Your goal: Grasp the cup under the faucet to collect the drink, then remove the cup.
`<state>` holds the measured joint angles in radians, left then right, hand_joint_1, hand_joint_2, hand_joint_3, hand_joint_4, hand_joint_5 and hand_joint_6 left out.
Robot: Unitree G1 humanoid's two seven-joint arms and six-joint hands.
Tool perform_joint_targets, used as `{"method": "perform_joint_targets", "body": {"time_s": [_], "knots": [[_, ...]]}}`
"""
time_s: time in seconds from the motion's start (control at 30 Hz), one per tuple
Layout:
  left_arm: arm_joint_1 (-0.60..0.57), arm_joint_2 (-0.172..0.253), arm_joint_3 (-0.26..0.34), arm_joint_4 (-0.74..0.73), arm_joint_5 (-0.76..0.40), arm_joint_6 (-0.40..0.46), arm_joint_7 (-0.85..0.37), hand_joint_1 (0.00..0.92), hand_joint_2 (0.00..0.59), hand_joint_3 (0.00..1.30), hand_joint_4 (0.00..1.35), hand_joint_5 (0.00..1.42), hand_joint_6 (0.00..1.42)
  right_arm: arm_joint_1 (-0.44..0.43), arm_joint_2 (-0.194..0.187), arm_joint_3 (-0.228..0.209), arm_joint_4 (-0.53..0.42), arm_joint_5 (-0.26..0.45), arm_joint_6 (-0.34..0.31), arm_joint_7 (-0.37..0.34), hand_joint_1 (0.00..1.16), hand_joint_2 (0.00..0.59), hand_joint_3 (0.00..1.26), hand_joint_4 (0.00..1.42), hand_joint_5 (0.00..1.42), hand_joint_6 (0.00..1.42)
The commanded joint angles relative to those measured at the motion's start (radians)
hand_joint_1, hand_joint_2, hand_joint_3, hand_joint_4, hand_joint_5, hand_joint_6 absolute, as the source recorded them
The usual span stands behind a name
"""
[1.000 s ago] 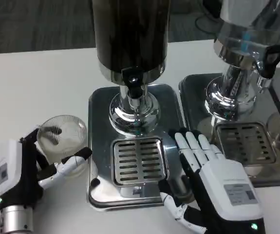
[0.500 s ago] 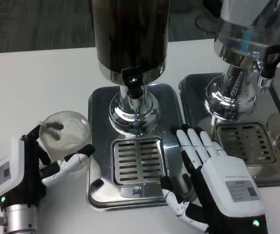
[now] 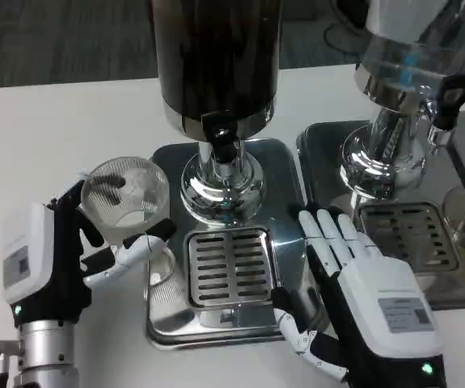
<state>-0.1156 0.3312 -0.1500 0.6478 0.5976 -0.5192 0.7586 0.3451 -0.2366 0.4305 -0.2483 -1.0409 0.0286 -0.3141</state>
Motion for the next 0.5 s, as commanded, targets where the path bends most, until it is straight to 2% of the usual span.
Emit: {"method": "perform_joint_targets", "body": {"time_s": [0.03, 0.33, 0.5], "knots": [[0.000, -0.006, -0.040, -0.022, 0.017, -0.037, -0.019, 0.489, 0.058, 0.70, 0.83, 1.03, 1.22, -0.010, 0.009, -0.001, 0.018, -0.012, 0.015, -0.022, 0.40, 0.434, 0.02, 0.00, 0.00, 0.01], [-0.067, -0.004, -0.100, 0.091, 0.029, -0.077, -0.057, 0.488, 0.052, 0.70, 0.83, 1.03, 1.20, -0.007, 0.060, 0.038, 0.046, -0.044, 0.059, -0.040, 0.41, 0.434, 0.02, 0.00, 0.00, 0.01], [-0.116, -0.012, -0.133, 0.153, 0.042, -0.085, -0.063, 0.486, 0.050, 0.70, 0.83, 1.03, 1.20, -0.005, 0.070, 0.049, 0.046, -0.047, 0.070, -0.058, 0.41, 0.434, 0.02, 0.00, 0.00, 0.01]]}}
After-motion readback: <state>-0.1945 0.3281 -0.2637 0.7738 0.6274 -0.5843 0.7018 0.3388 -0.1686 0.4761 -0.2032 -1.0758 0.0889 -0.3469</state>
